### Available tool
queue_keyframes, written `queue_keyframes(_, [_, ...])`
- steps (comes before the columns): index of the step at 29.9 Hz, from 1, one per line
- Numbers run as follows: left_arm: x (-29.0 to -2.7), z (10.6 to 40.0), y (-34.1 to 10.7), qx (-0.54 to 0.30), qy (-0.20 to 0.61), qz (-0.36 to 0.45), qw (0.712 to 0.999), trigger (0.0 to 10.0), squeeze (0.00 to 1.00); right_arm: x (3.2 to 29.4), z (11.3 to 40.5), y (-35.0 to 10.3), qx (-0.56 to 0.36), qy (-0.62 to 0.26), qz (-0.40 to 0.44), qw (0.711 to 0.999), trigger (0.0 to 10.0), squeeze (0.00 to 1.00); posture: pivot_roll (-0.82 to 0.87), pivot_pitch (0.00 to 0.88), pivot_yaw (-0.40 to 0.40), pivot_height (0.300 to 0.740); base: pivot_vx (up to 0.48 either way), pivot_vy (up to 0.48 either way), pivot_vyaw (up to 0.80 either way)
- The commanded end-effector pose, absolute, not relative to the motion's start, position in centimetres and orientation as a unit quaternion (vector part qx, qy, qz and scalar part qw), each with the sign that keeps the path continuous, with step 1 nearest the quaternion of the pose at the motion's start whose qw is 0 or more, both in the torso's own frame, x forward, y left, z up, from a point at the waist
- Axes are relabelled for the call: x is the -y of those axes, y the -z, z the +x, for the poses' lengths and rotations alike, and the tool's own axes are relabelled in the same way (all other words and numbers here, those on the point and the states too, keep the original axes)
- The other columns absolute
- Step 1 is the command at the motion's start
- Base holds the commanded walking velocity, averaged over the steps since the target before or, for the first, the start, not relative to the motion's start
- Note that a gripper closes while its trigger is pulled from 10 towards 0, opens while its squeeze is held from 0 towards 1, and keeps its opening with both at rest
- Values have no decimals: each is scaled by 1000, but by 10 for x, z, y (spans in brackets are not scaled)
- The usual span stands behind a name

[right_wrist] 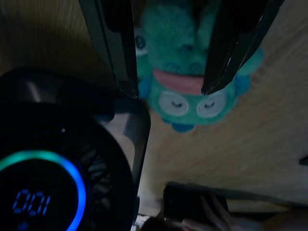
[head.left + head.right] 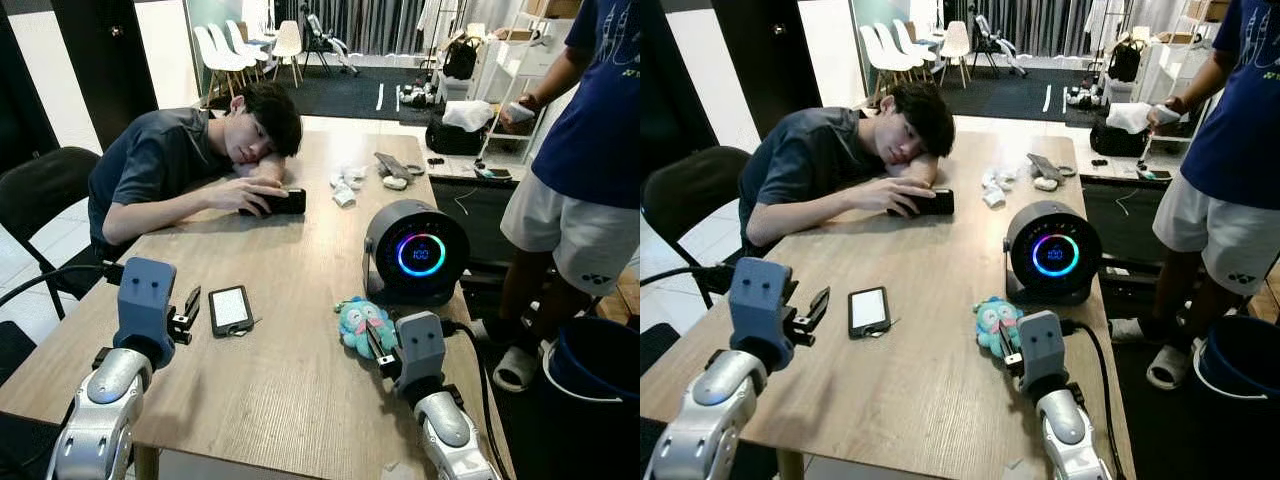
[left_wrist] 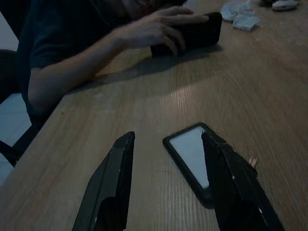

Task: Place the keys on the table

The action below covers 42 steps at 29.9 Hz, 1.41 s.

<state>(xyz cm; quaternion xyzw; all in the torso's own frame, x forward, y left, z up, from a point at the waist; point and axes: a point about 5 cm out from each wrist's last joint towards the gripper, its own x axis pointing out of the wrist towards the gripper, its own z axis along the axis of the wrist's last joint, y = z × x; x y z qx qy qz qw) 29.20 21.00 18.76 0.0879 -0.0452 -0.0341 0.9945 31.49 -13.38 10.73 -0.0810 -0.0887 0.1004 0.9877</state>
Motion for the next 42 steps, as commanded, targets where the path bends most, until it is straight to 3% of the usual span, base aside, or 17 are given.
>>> queue_keyframes(1, [-210,292,-183,39,32,90,995,10000,0,131,314,-107,89,-105,-81,987,10000,0,122,106,9,740,-480,0,0])
queue_keyframes(22, [-211,292,-182,41,32,95,994,10000,0,132,315,-107,88,-106,-83,987,10000,0,123,101,5,740,-394,0,0])
queue_keyframes(42, [-211,292,-182,44,32,97,994,10000,0,131,316,-107,88,-107,-82,987,10000,0,122,104,6,740,0,0,0])
